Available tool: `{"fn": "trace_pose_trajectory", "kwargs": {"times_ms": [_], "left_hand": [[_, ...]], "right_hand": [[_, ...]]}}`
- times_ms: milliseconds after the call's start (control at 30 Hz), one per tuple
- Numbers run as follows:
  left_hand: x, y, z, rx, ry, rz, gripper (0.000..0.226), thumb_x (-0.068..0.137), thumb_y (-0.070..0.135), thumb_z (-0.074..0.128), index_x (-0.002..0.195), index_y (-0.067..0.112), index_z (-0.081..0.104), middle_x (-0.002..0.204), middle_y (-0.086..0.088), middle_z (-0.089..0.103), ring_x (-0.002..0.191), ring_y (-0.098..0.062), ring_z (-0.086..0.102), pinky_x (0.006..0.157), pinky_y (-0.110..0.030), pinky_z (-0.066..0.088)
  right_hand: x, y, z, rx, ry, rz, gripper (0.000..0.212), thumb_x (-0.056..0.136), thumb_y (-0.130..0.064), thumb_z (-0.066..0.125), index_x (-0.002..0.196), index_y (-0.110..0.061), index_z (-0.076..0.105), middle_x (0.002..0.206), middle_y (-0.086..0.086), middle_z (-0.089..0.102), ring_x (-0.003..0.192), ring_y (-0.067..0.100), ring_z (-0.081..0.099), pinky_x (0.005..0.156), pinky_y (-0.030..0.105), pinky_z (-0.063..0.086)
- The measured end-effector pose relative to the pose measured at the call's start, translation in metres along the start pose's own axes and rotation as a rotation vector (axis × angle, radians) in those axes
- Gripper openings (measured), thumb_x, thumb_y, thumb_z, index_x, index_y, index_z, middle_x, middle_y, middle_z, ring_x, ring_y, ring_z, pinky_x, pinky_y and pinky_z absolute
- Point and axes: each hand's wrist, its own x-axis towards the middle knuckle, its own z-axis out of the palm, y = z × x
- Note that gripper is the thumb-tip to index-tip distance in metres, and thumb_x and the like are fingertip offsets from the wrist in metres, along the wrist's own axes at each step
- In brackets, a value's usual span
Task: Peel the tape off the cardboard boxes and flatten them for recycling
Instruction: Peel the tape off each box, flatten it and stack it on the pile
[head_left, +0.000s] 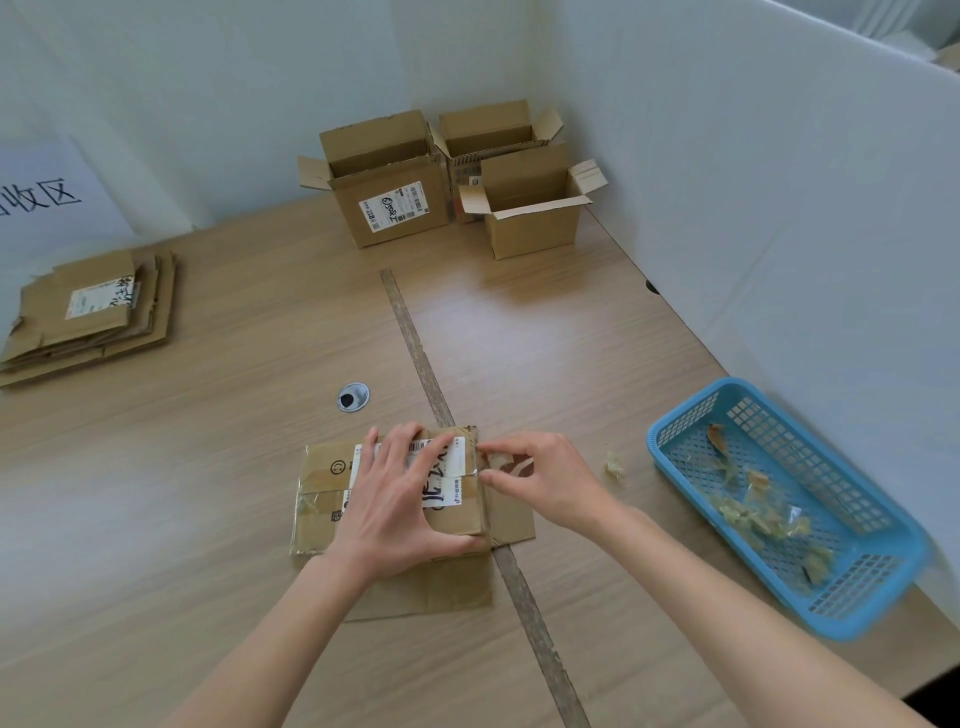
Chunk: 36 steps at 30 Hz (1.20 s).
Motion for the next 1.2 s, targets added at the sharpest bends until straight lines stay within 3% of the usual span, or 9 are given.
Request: {"fn": "trace_pose_trajectory", "kwargs": {"times_ms": [267, 400, 633, 700, 800, 900, 1000, 1067, 1200], "left_hand": [[-0.003, 0.003, 0.0, 0.003, 0.0, 0.038, 0.12, 0.058, 0.097, 0.057, 0.152, 0.024, 0.042, 0.146, -0.01, 0.042, 0.141, -0.029, 0.038, 0.123, -0.06, 0.013], [-0.004, 0.004, 0.0, 0.014, 0.004, 0.043, 0.121, 0.057, 0.096, 0.06, 0.152, 0.023, 0.043, 0.146, -0.011, 0.042, 0.141, -0.029, 0.038, 0.123, -0.059, 0.014], [-0.002, 0.003, 0.002, 0.03, 0.004, 0.038, 0.122, 0.056, 0.098, 0.058, 0.152, 0.025, 0.042, 0.146, -0.008, 0.041, 0.141, -0.028, 0.039, 0.123, -0.059, 0.014], [-0.002, 0.003, 0.003, 0.041, 0.01, 0.041, 0.122, 0.055, 0.098, 0.058, 0.152, 0.026, 0.042, 0.145, -0.007, 0.042, 0.14, -0.027, 0.04, 0.123, -0.058, 0.015], [-0.003, 0.002, 0.003, 0.05, 0.005, 0.04, 0.122, 0.056, 0.1, 0.055, 0.152, 0.026, 0.041, 0.145, -0.007, 0.042, 0.14, -0.027, 0.04, 0.123, -0.058, 0.015], [-0.003, 0.002, 0.003, 0.06, -0.008, 0.035, 0.122, 0.057, 0.102, 0.051, 0.152, 0.027, 0.04, 0.146, -0.008, 0.042, 0.141, -0.027, 0.039, 0.123, -0.058, 0.015], [-0.002, 0.002, 0.004, 0.067, -0.012, 0.029, 0.121, 0.057, 0.102, 0.05, 0.152, 0.028, 0.039, 0.147, -0.008, 0.041, 0.142, -0.027, 0.038, 0.124, -0.057, 0.014], [-0.002, 0.002, 0.004, 0.065, -0.01, 0.031, 0.12, 0.057, 0.101, 0.051, 0.152, 0.029, 0.038, 0.147, -0.007, 0.041, 0.142, -0.027, 0.038, 0.124, -0.057, 0.013], [-0.002, 0.002, 0.005, 0.063, -0.007, 0.033, 0.12, 0.057, 0.1, 0.053, 0.152, 0.028, 0.038, 0.147, -0.007, 0.04, 0.142, -0.027, 0.037, 0.124, -0.057, 0.013]], "right_hand": [[0.01, 0.002, 0.008, 0.212, 0.024, 0.113, 0.045, 0.089, -0.031, 0.074, 0.132, -0.038, 0.064, 0.129, -0.02, 0.064, 0.09, -0.002, 0.068, 0.087, 0.025, 0.057], [0.01, 0.007, 0.009, 0.237, 0.082, 0.072, 0.035, 0.088, -0.022, 0.075, 0.12, -0.035, 0.074, 0.114, -0.02, 0.072, 0.084, -0.001, 0.069, 0.079, 0.018, 0.055], [-0.003, 0.015, 0.007, 0.042, 0.231, 0.026, 0.027, 0.094, -0.057, 0.06, 0.08, -0.035, 0.062, 0.068, -0.015, 0.064, 0.063, -0.001, 0.06, 0.058, 0.021, 0.048], [-0.003, 0.016, 0.004, 0.039, 0.149, 0.029, 0.016, 0.102, -0.045, 0.054, 0.097, -0.036, 0.067, 0.065, -0.009, 0.063, 0.064, 0.0, 0.064, 0.065, 0.029, 0.054], [-0.003, 0.015, 0.004, 0.001, -0.029, 0.022, 0.043, 0.106, -0.014, 0.046, 0.143, -0.035, 0.054, 0.074, -0.011, 0.064, 0.07, 0.004, 0.067, 0.074, 0.027, 0.058], [0.001, 0.01, 0.005, 0.049, -0.084, 0.082, 0.053, 0.101, 0.0, 0.036, 0.139, -0.03, 0.057, 0.104, -0.006, 0.06, 0.08, -0.001, 0.058, 0.077, 0.024, 0.049], [0.0, 0.004, 0.004, 0.053, -0.003, 0.088, 0.039, 0.1, -0.011, 0.037, 0.115, -0.028, 0.069, 0.094, -0.017, 0.059, 0.084, -0.007, 0.054, 0.076, 0.011, 0.036], [0.0, 0.002, 0.003, 0.065, 0.045, 0.045, 0.031, 0.1, -0.025, 0.04, 0.103, -0.029, 0.07, 0.069, -0.02, 0.057, 0.065, -0.004, 0.052, 0.062, 0.011, 0.037], [-0.001, 0.003, 0.002, 0.043, 0.067, 0.001, 0.032, 0.089, -0.064, 0.061, 0.104, -0.037, 0.067, 0.056, -0.015, 0.039, 0.053, 0.003, 0.037, 0.054, 0.015, 0.034]]}}
